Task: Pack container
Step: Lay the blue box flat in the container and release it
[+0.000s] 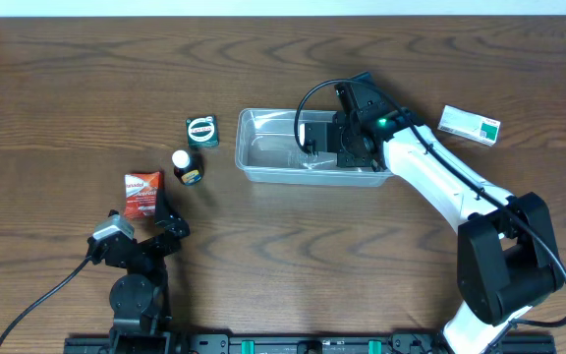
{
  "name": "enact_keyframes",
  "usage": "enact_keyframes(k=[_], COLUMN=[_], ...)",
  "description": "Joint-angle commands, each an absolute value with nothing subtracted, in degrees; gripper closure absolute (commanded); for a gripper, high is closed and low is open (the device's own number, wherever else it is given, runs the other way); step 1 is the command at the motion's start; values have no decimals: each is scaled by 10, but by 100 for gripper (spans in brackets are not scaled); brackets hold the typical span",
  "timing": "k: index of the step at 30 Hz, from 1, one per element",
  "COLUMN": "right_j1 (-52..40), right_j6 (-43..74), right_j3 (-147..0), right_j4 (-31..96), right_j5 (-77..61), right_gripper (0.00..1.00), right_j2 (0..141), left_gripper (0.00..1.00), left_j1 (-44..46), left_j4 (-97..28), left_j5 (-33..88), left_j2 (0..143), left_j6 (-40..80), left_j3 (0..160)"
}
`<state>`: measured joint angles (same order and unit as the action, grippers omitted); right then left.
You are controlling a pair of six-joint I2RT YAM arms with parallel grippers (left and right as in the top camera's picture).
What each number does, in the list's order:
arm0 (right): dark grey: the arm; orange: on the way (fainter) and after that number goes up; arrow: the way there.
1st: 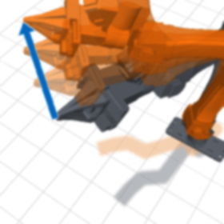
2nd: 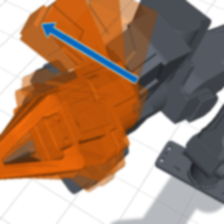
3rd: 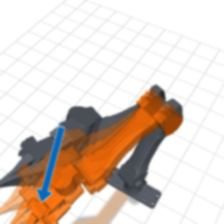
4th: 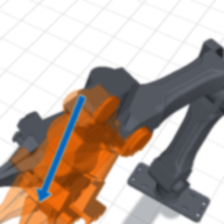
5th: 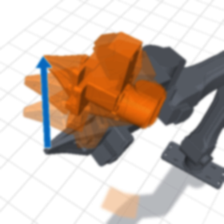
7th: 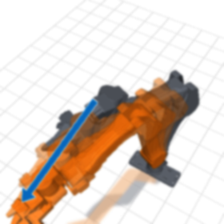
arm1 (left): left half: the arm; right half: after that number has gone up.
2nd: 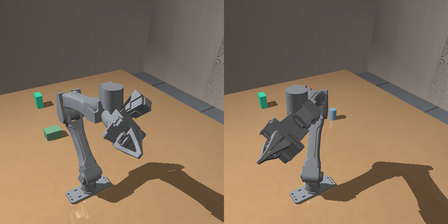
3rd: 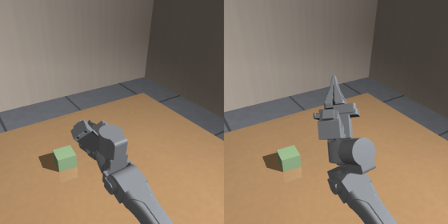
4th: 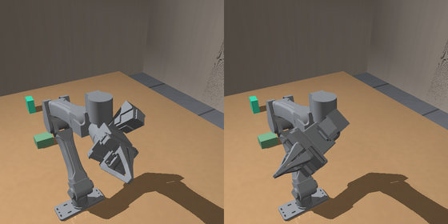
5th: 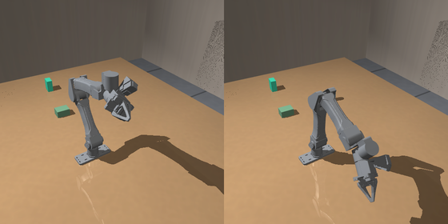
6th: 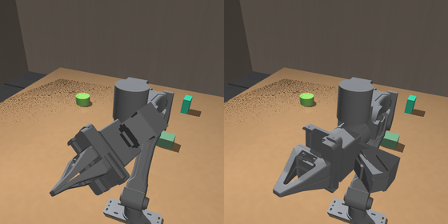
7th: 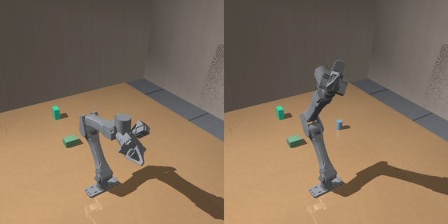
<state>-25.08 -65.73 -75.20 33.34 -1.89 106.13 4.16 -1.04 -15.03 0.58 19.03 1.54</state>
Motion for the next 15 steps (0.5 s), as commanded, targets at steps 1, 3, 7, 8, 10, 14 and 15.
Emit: enact_keyframes(k=[1,3,7,8,10,14,15], right_j1=[-242,-242,-242,-242,-243,-252,-255], right_j6=[-658,-658,-653,-652,-652,-652,-652], right_j3=[-740,-740,-740,-740,-740,-740,-740], right_j4=[339,341,343,343,343,344,344], right_j5=[-6,-6,-6,-7,-7,-6,-6], right_gripper=[99,98,75,72,70,66,66], right_j2=[1062,1062,1062,1062,1062,1062,1062], left_gripper=[2,2,2,2,2,2,2], left_j1=[39,39,39,39,39,39,39], left_j4=[-27,-27,-27,-27,-27,-27,-27], left_j5=[-155,-155,-155,-155,-155,-155,-155], left_j2=[2,2,2,2,2,2,2], left_j6=[180,180,180,180,180,180,180], left_j3=[2,2,2,2,2,2,2])
